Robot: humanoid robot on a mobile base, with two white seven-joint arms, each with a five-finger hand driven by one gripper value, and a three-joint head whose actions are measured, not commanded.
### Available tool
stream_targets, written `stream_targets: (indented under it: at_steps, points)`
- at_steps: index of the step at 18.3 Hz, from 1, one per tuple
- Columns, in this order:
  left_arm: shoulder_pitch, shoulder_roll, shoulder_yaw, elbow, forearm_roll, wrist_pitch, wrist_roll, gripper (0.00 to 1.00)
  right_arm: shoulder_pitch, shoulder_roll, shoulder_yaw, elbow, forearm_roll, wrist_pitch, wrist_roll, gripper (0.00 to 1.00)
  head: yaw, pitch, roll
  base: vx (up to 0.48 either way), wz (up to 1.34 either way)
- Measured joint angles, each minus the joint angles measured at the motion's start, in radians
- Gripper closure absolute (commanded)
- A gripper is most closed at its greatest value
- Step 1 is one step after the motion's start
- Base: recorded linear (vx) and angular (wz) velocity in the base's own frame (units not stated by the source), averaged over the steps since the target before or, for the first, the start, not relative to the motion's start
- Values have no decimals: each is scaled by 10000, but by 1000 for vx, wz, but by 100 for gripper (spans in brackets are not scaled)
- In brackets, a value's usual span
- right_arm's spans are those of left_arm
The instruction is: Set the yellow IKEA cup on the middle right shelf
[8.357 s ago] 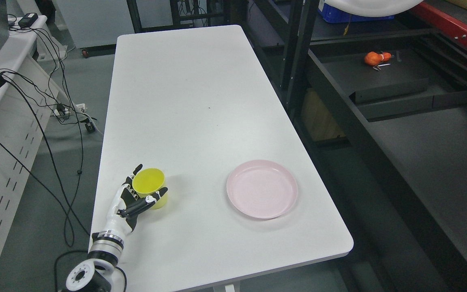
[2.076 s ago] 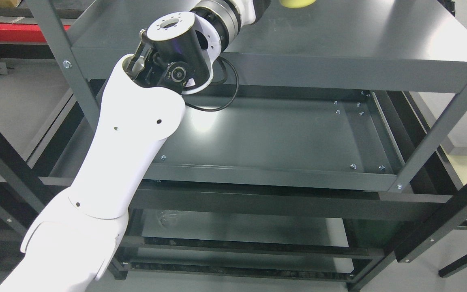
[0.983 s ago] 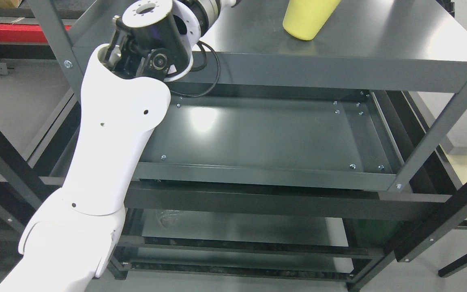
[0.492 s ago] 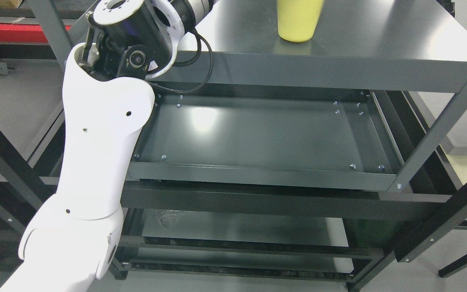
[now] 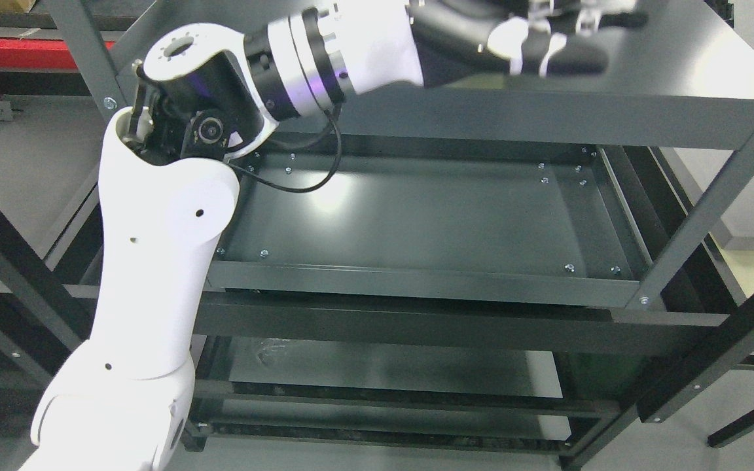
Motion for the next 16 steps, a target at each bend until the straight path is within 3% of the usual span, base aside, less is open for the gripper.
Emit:
stream_targets:
  at_steps: [4, 8, 12, 16]
  points:
    - [1238, 157, -987, -179, -39, 38, -753, 4, 1, 0, 0, 0, 0, 0, 0, 1, 0, 0, 0, 0, 0]
    - [2341, 109, -1712, 22, -1102, -432, -471, 2, 2, 0, 0, 0, 0, 0, 0, 1, 0, 0, 0, 0, 0]
    - [3425, -9, -1866, 575, -3010, -2485, 1339, 2, 2, 0, 0, 0, 0, 0, 0, 1, 0, 0, 0, 0, 0]
    - [4269, -89, -1614, 993, -4353, -3987, 4395, 2, 2, 0, 0, 0, 0, 0, 0, 0, 0, 0, 0, 0, 0]
